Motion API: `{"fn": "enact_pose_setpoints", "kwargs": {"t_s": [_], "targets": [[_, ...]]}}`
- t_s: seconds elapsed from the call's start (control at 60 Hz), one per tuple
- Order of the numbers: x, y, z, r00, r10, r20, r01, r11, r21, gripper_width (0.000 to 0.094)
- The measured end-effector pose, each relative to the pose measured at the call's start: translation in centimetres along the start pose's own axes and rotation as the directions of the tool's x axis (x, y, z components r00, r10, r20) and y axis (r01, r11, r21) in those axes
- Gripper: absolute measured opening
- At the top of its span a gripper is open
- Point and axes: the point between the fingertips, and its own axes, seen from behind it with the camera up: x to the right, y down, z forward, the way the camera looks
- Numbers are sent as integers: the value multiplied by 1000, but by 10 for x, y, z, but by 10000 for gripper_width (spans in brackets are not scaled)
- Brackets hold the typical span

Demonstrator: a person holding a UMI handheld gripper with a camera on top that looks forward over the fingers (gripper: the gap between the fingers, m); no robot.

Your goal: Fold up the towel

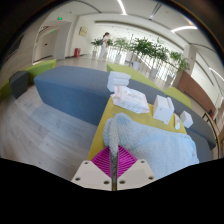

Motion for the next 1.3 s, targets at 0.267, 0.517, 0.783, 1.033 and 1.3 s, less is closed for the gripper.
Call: {"fn": "enact_pose_setpoints", "kwargs": {"t_s": [0.267, 0.517, 0.783, 1.033, 1.3], "targets": [[38, -40, -37, 993, 110, 45, -115, 988, 106, 9], [230, -25, -71, 944, 292, -154, -273, 953, 131, 18], [292, 75, -30, 919, 339, -201, -356, 933, -54, 37], [300, 64, -89, 925, 331, -186, -346, 936, -57, 824], [255, 60, -203, 947, 308, -88, -311, 950, -18, 823]]}}
